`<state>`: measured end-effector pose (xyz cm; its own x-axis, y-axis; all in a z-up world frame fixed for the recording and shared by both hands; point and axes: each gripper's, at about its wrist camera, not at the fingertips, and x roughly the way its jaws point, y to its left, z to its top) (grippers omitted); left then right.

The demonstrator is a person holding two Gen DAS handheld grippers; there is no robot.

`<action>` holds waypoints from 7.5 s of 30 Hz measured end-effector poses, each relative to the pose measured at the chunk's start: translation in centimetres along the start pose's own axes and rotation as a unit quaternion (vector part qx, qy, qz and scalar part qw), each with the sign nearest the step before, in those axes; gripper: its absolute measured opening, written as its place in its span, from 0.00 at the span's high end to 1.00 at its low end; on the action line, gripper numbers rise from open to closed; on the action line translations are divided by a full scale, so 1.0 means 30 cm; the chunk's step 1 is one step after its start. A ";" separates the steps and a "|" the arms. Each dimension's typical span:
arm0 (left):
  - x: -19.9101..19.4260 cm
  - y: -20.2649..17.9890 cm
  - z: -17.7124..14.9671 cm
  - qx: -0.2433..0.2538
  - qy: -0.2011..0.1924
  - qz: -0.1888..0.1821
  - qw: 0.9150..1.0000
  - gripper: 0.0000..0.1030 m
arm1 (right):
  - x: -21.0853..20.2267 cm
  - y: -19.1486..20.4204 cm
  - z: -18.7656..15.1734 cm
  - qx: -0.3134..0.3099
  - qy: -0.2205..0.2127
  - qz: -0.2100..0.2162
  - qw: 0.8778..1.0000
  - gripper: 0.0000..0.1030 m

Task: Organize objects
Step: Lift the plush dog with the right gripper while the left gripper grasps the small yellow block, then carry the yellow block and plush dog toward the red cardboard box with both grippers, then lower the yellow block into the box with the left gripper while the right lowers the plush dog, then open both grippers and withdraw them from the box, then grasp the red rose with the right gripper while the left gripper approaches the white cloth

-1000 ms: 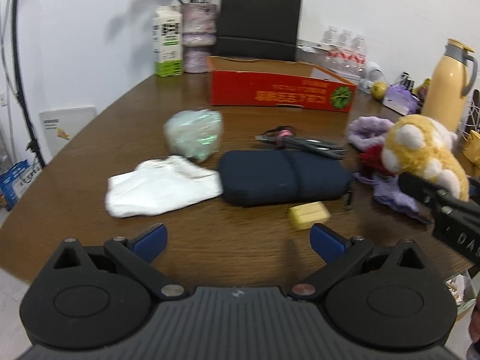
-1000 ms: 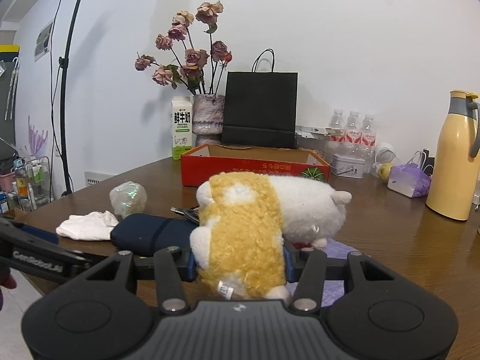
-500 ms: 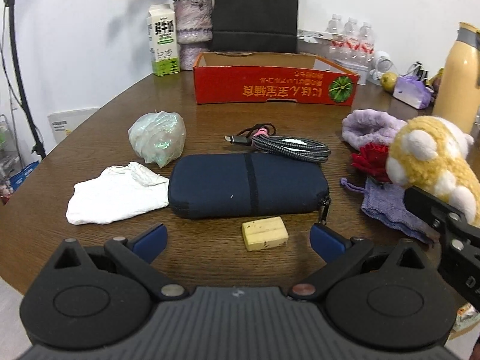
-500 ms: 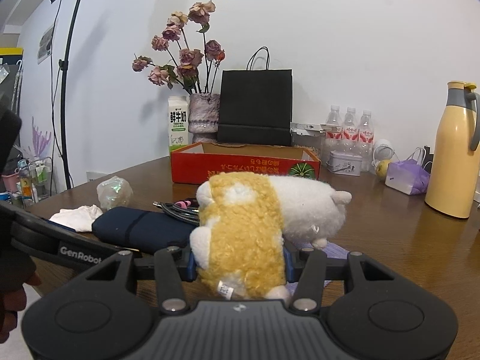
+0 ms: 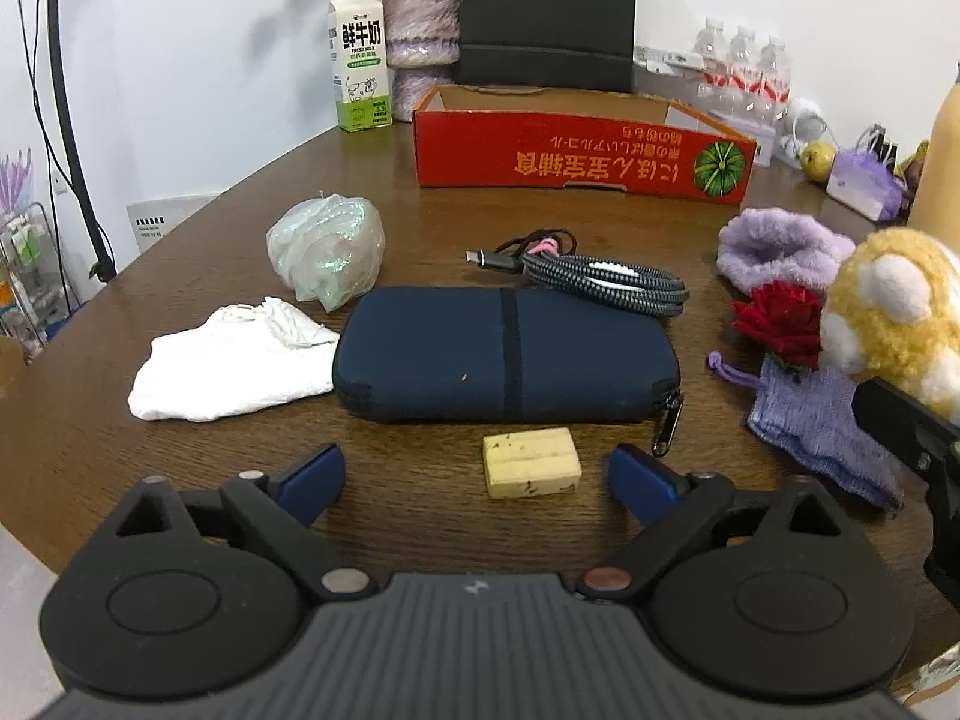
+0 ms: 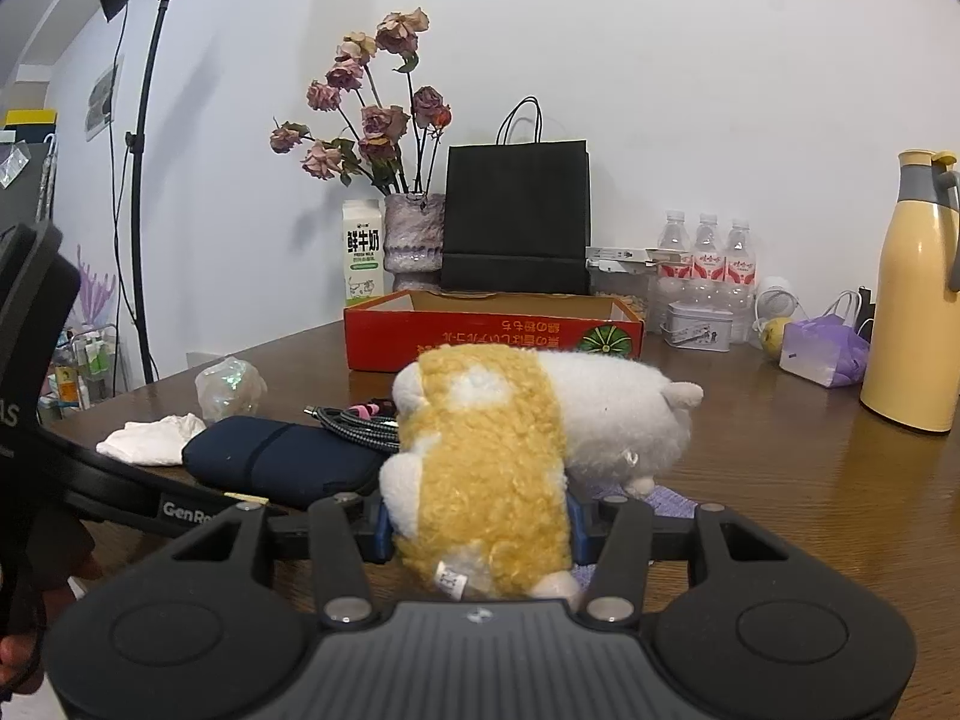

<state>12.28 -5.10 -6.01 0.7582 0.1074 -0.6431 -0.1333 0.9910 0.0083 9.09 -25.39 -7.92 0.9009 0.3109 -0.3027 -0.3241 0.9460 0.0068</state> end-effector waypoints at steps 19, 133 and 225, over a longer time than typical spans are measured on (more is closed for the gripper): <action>-0.084 0.015 -0.003 0.016 -0.039 -0.021 0.999 0.70 | -0.022 0.024 0.025 -0.008 -0.009 -0.001 1.000 0.53; 0.831 -0.107 1.063 0.034 0.035 0.017 0.999 0.70 | 1.290 -0.154 0.662 -0.073 0.151 -0.008 0.986 0.53; -0.019 0.171 0.377 0.002 -0.128 0.016 0.992 0.00 | 0.211 -0.049 0.317 -0.027 0.024 0.009 0.999 0.00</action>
<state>18.39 0.81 3.04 0.8910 0.1543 -0.4270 -0.1576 0.9871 0.0277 18.02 -23.94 -0.80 0.8799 0.3224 -0.3491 -0.3573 0.9332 -0.0387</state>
